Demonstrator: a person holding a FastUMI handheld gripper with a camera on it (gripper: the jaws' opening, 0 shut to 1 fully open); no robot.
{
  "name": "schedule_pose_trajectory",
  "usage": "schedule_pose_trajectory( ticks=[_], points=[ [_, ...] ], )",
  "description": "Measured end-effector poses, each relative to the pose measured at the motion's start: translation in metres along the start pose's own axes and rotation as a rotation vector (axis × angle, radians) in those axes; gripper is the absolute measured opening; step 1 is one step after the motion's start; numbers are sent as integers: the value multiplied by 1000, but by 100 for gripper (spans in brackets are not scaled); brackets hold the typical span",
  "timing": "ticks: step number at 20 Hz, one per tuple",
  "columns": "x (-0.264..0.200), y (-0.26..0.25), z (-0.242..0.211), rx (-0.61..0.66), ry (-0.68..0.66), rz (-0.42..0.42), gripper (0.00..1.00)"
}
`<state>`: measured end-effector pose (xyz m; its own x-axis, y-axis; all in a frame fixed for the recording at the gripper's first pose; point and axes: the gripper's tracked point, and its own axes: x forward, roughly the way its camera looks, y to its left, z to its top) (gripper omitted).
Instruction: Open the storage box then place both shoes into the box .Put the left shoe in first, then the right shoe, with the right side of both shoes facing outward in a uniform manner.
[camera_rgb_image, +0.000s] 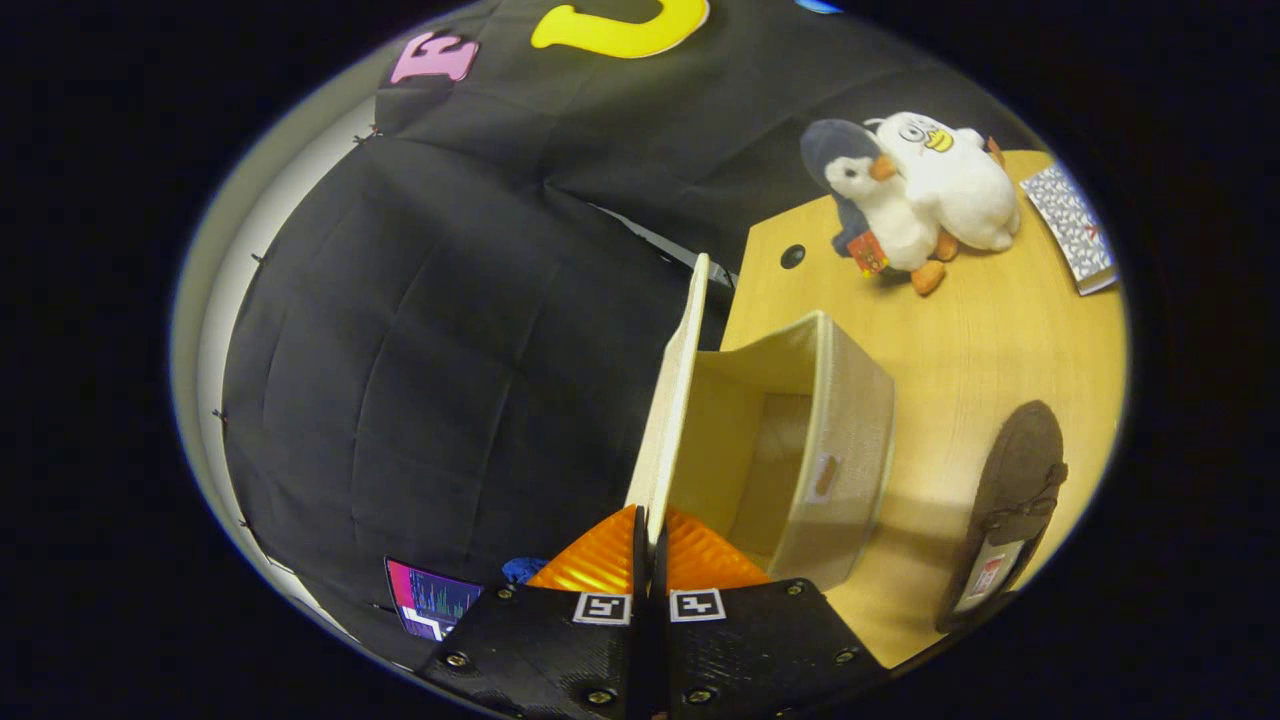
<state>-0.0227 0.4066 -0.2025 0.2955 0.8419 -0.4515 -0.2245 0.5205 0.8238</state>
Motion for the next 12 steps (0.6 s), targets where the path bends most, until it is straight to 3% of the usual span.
schedule_pose_trajectory(
  ticks=[6, 12],
  points=[
    [39, 72, 6, -78, 41, -89, 0],
    [115, 134, -3, -107, 62, -131, 0]
  ],
)
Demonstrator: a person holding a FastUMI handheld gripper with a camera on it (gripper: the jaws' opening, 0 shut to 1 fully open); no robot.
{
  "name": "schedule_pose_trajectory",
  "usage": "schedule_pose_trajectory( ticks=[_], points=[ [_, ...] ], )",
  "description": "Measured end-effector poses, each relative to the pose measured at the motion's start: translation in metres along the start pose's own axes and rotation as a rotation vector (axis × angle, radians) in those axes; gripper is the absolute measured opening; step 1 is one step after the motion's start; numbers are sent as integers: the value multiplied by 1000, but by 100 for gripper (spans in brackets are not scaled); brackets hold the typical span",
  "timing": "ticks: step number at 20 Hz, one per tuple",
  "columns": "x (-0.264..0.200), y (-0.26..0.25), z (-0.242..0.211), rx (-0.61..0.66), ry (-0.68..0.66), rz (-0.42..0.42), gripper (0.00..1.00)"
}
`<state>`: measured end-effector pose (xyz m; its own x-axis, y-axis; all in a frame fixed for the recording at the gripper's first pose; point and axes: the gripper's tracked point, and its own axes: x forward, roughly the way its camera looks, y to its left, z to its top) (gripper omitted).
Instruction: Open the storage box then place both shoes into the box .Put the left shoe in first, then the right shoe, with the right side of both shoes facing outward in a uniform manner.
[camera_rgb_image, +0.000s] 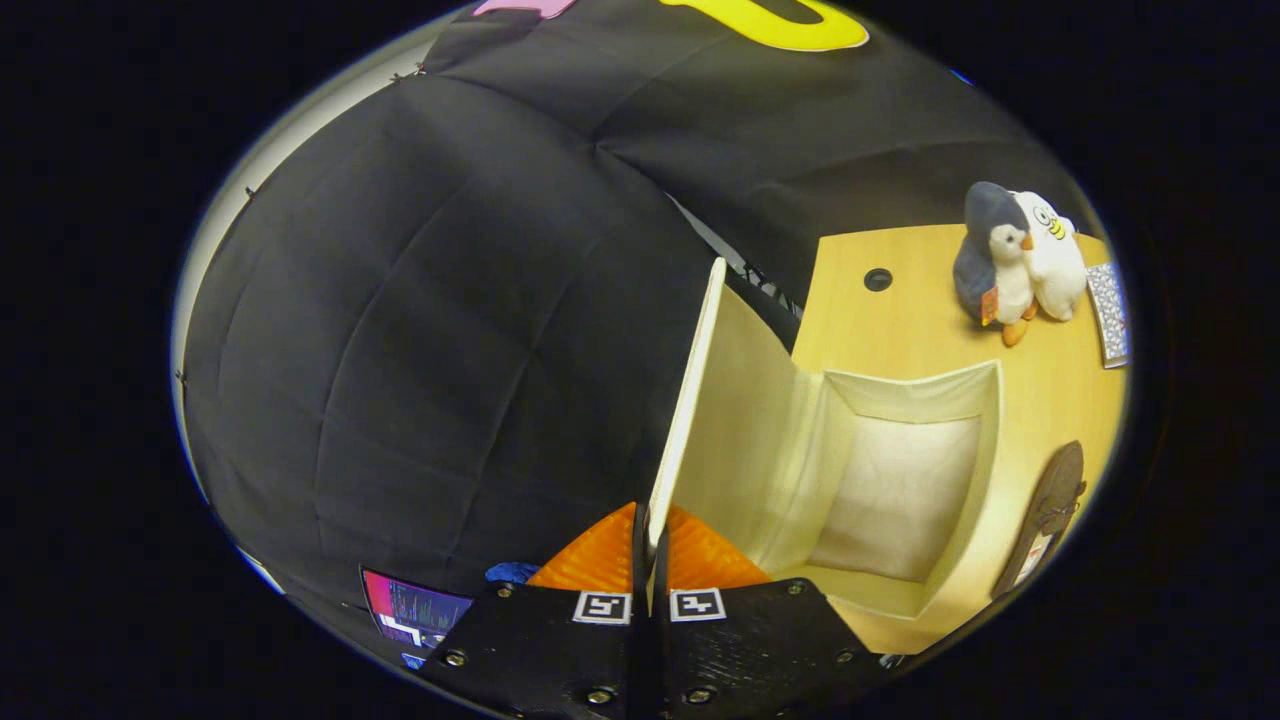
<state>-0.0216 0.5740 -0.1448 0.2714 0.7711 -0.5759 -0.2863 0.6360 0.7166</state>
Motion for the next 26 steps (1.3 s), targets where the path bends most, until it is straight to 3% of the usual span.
schedule_pose_trajectory(
  ticks=[6, 14, 16, 20, 26],
  points=[
    [106, 18, -16, 75, 29, 23, 0],
    [206, 11, -57, 62, 90, -80, 4],
    [212, -1, -62, 28, 123, -110, 23],
    [192, 0, -51, -48, 113, -127, 86],
    [128, -4, -30, -87, 70, -105, 86]
  ],
)
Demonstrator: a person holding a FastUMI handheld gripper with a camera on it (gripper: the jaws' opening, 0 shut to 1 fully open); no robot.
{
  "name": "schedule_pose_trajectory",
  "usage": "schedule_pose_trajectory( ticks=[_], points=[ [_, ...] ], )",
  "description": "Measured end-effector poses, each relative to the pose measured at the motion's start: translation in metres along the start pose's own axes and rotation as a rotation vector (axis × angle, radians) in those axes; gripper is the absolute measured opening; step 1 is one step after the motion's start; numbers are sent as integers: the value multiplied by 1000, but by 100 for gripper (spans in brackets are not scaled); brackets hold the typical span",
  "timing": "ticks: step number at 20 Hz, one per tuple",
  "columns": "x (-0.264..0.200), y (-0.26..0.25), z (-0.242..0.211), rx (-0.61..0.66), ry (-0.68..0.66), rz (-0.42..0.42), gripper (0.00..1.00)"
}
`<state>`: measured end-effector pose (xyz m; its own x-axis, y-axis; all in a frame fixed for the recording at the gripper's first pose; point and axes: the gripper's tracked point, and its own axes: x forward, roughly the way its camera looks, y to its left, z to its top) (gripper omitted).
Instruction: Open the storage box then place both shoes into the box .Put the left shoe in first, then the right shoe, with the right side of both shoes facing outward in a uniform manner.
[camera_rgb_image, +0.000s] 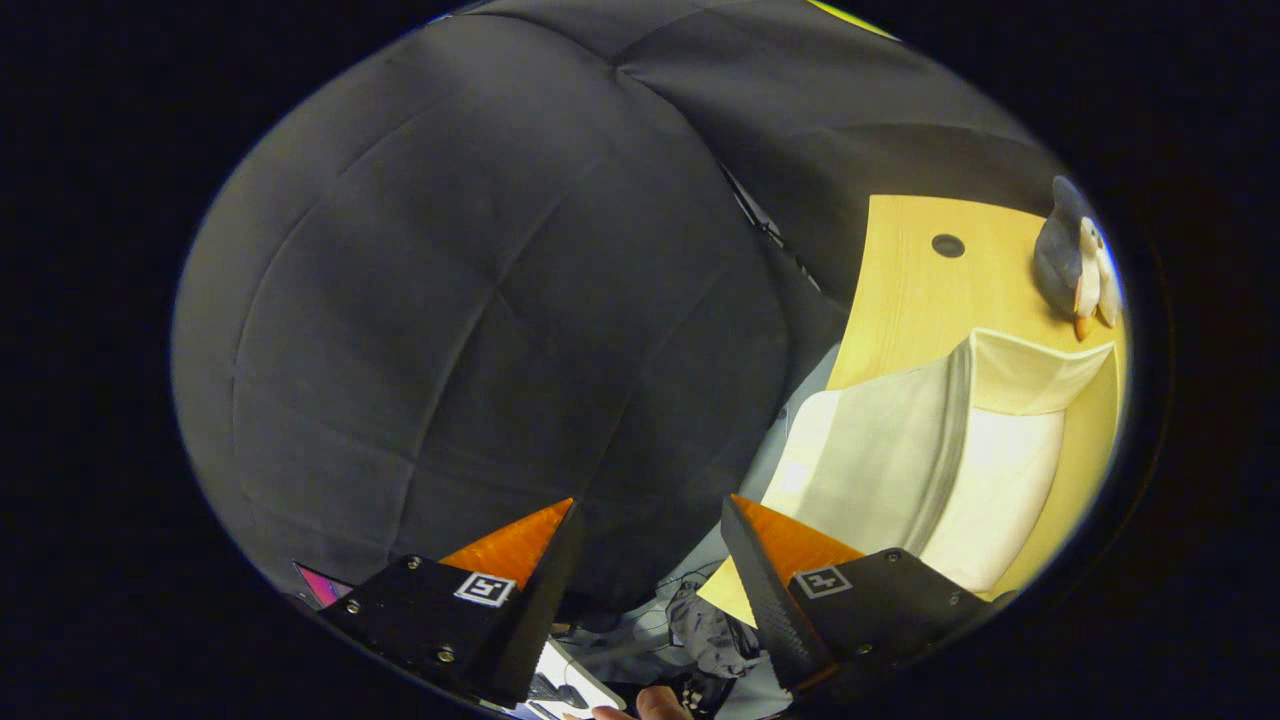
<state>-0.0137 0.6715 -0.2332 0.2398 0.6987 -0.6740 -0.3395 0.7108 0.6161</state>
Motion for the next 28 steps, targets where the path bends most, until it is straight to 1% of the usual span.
schedule_pose_trajectory(
  ticks=[5, 10, 15, 21, 25, 28],
  points=[
    [-75, -33, 15, -29, -58, 4, 86],
    [-149, -88, 27, -75, -129, -22, 86],
    [-209, -155, 38, -91, -173, -105, 86],
    [-261, -232, 13, -31, -165, -191, 86],
    [-280, -282, -16, 22, -152, -251, 86],
    [-294, -319, -41, 64, -134, -313, 86]
  ],
)
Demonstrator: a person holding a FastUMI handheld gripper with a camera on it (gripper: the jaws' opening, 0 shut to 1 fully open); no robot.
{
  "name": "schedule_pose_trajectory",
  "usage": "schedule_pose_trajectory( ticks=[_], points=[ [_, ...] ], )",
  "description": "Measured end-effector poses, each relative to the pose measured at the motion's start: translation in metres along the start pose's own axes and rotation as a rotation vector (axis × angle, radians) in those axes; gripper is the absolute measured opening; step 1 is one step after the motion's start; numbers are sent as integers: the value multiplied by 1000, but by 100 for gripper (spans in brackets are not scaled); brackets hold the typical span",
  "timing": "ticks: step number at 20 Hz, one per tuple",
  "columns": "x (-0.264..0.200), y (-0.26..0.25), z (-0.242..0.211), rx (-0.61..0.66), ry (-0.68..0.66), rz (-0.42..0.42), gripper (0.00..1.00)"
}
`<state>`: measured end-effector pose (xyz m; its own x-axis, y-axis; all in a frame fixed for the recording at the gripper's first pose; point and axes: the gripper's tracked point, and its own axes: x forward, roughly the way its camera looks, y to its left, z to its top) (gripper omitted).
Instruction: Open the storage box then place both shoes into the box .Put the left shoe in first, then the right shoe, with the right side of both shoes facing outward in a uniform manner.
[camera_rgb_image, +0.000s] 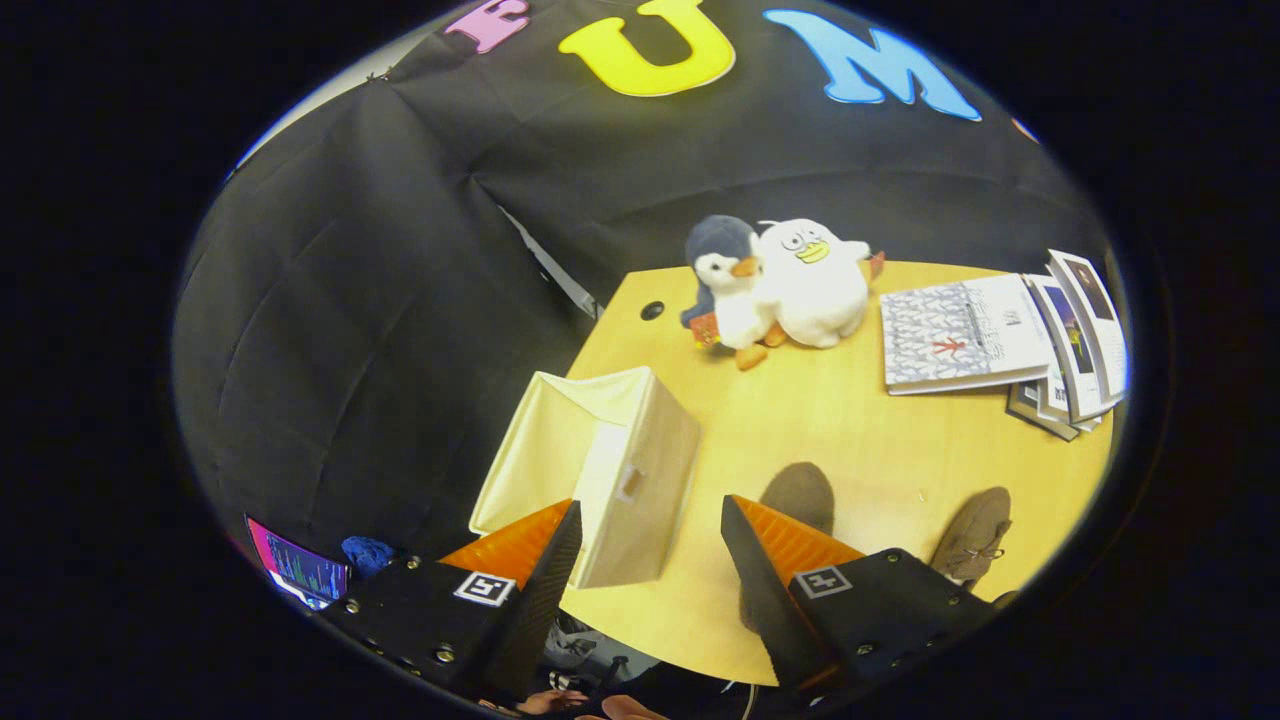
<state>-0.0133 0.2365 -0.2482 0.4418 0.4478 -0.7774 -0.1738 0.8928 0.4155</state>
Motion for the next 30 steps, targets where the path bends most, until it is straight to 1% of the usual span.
schedule_pose_trajectory(
  ticks=[5, 7, 9, 11, 17, 19, 22, 24, 26, 27, 28, 29, 30],
  points=[
    [0, -66, -36, 60, 40, -100, 86],
    [6, -92, -51, 90, 64, -136, 86],
    [13, -108, -67, 115, 94, -155, 86],
    [22, -122, -79, 113, 122, -172, 86],
    [58, -136, -115, 69, 238, -192, 86],
    [72, -139, -118, 65, 257, -193, 87],
    [90, -151, -122, 20, 301, -228, 86],
    [103, -153, -126, 24, 325, -233, 86],
    [109, -156, -123, 25, 346, -254, 81],
    [115, -156, -124, 21, 357, -259, 74],
    [126, -152, -132, 35, 367, -233, 54],
    [125, -148, -131, 67, 388, -237, 33],
    [124, -147, -128, 51, 392, -228, 13]
  ],
)
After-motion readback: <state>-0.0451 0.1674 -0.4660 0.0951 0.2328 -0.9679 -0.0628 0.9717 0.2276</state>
